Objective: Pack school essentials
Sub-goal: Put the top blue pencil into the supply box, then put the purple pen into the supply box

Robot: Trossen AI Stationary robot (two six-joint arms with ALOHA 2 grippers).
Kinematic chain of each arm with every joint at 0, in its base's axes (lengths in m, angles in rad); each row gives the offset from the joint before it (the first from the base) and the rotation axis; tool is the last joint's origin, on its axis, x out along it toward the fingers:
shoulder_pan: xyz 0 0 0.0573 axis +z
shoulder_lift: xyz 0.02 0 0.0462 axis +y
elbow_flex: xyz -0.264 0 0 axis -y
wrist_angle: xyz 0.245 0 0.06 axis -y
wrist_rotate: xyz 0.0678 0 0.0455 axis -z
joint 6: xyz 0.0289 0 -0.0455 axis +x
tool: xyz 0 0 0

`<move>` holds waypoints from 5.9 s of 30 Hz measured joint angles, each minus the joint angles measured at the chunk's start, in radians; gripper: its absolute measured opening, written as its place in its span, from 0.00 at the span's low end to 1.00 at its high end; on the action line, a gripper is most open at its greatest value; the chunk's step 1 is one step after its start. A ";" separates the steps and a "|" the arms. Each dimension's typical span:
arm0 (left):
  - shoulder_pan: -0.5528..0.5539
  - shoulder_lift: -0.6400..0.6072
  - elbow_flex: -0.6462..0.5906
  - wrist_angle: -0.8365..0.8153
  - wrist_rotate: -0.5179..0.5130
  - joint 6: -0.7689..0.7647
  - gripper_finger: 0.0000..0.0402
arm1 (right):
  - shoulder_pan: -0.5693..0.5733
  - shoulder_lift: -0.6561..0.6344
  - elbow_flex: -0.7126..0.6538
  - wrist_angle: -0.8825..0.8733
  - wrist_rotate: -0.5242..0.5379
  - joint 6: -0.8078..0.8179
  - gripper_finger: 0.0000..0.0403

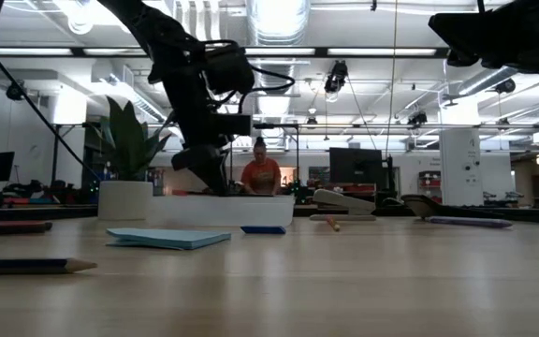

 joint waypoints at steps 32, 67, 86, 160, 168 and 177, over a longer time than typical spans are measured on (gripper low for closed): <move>-0.248 -0.241 -0.015 0.089 -0.032 -0.210 0.23 | 0.000 0.000 0.007 -0.033 0.167 0.055 0.12; -0.097 -0.506 -0.464 0.957 -0.036 0.182 0.23 | -0.080 0.517 0.774 -1.497 0.281 1.146 0.12; -0.103 -0.589 -0.472 0.757 -0.038 0.166 0.23 | -0.255 0.712 0.809 -1.822 0.090 1.408 0.12; -0.102 -0.745 -0.521 0.769 -0.019 0.080 0.23 | -0.551 0.834 0.781 -1.592 -0.007 0.874 0.07; -0.102 -0.712 -0.523 0.791 0.077 0.020 0.23 | -0.529 0.686 0.695 -1.213 -0.147 0.746 0.07; -0.102 -0.586 -0.523 0.968 0.080 -0.033 0.23 | -0.525 0.672 0.475 -0.340 -0.318 0.597 0.07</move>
